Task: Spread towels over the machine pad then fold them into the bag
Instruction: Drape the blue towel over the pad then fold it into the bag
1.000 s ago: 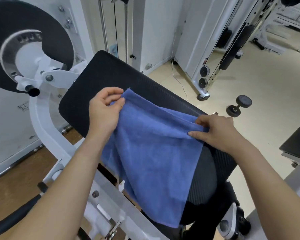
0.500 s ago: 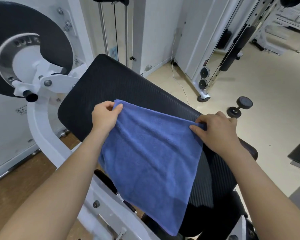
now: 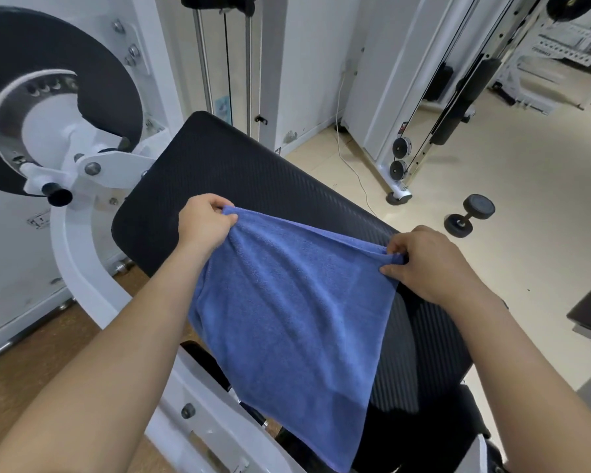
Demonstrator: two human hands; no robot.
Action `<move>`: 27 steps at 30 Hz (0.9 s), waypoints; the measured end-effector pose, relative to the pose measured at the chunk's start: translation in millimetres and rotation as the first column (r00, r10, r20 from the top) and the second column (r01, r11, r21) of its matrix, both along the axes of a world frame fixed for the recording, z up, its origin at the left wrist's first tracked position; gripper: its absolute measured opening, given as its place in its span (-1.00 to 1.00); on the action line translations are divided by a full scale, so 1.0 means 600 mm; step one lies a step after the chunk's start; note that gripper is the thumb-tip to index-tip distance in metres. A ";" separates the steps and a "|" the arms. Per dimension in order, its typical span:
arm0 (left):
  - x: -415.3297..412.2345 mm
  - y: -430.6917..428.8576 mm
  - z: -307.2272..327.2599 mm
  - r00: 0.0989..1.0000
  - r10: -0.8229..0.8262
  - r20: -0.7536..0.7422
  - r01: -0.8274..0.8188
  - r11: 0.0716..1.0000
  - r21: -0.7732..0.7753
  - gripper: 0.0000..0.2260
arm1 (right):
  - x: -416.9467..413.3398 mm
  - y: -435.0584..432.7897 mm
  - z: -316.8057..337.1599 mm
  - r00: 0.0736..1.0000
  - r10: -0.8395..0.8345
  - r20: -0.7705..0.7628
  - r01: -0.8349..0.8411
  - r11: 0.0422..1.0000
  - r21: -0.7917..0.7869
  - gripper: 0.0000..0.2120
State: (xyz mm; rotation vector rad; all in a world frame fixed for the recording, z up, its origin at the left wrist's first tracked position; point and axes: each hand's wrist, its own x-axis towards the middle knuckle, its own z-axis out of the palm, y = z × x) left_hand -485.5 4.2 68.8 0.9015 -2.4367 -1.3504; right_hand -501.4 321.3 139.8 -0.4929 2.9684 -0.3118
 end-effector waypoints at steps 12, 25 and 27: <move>0.070 -0.036 0.041 0.984 0.109 -0.142 -0.071 0.966 0.248 -0.79 | 0.037 0.007 0.068 0.991 0.043 0.124 -0.007 0.960 -0.279 -0.75; 0.142 -0.054 0.278 0.855 0.146 -0.497 -0.105 0.988 0.110 -0.79 | 0.053 -0.030 0.234 0.995 -0.047 -0.089 -0.036 0.662 -0.749 -0.82; 0.152 -0.042 0.303 0.832 0.150 -0.533 -0.123 0.989 0.087 -0.79 | 0.069 -0.025 0.258 0.992 -0.035 -0.118 -0.069 0.634 -0.770 -0.88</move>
